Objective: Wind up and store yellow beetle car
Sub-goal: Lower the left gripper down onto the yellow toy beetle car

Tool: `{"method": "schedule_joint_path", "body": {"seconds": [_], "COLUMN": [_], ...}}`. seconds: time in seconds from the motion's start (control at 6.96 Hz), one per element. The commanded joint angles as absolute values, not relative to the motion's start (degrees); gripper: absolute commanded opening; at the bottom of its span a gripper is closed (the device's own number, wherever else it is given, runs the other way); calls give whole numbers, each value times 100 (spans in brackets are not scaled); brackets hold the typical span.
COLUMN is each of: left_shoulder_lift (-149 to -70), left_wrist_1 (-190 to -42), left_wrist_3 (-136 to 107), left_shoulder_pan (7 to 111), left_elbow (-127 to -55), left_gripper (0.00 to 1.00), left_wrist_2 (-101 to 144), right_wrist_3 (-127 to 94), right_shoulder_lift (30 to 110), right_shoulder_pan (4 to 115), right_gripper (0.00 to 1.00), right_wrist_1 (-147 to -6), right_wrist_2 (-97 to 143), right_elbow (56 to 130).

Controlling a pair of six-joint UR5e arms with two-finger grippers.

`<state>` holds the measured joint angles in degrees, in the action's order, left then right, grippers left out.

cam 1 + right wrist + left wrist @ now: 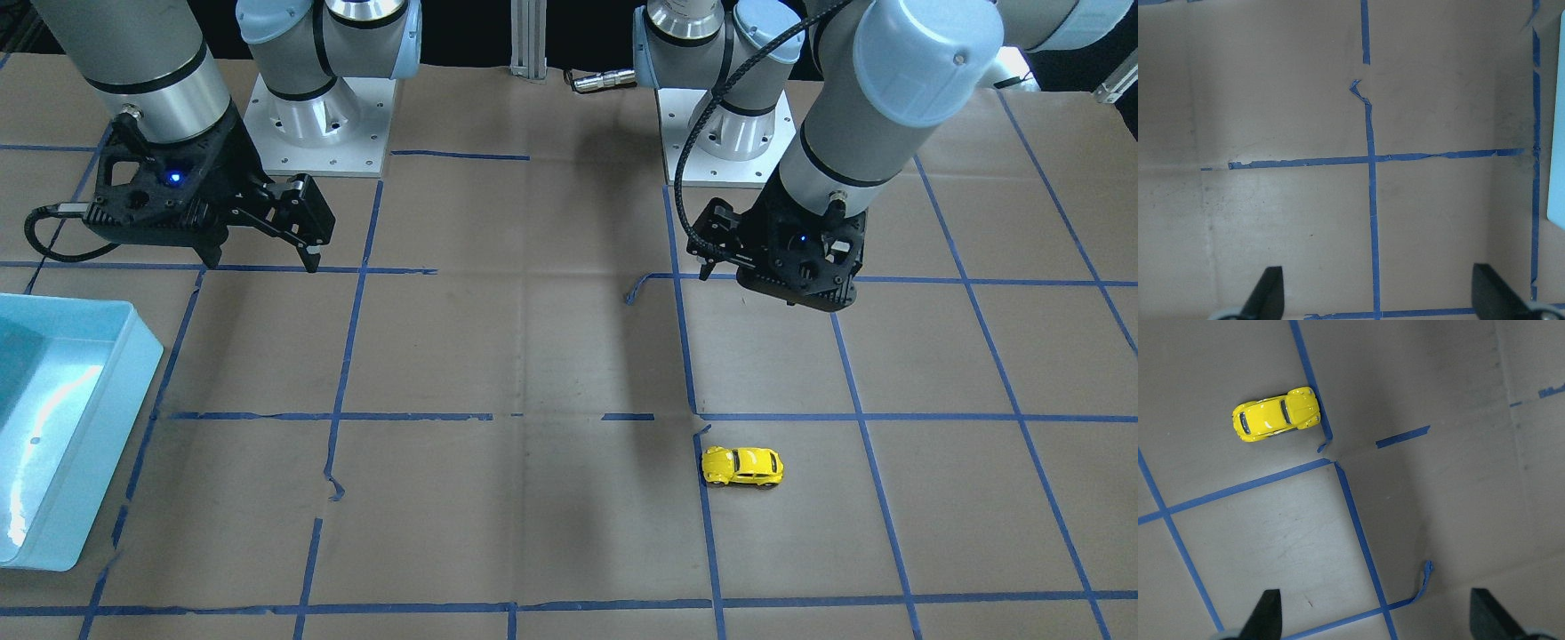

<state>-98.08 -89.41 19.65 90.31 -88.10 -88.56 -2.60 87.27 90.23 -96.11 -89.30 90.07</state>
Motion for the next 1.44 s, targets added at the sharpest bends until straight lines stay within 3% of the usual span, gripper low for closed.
{"method": "schedule_joint_path", "body": {"seconds": [0.0,0.57,0.86,1.29], "left_shoulder_lift": [-10124,-10695,-10767,-11204], "left_wrist_1": [-8615,-7466,-6317,-6126], "left_wrist_3": [3221,6092,7209,9642], "left_shoulder_pan": [9026,8991,8711,8438], "left_elbow": [-8842,-9016,-9734,-9827], "left_gripper": [100,100,100,100], "left_wrist_2": [-8868,-8999,-8974,-8991], "right_wrist_3": [-124,-123,-141,-149], "right_shoulder_lift": [8509,8156,8235,8156], "right_shoulder_pan": [9000,8965,8947,8947], "right_gripper": [100,100,100,100], "right_wrist_1": [-9755,-10063,-10020,-8871], "right_wrist_2": [-8938,-8938,-8973,-9097], "right_elbow": [8974,8965,8895,8008]}}
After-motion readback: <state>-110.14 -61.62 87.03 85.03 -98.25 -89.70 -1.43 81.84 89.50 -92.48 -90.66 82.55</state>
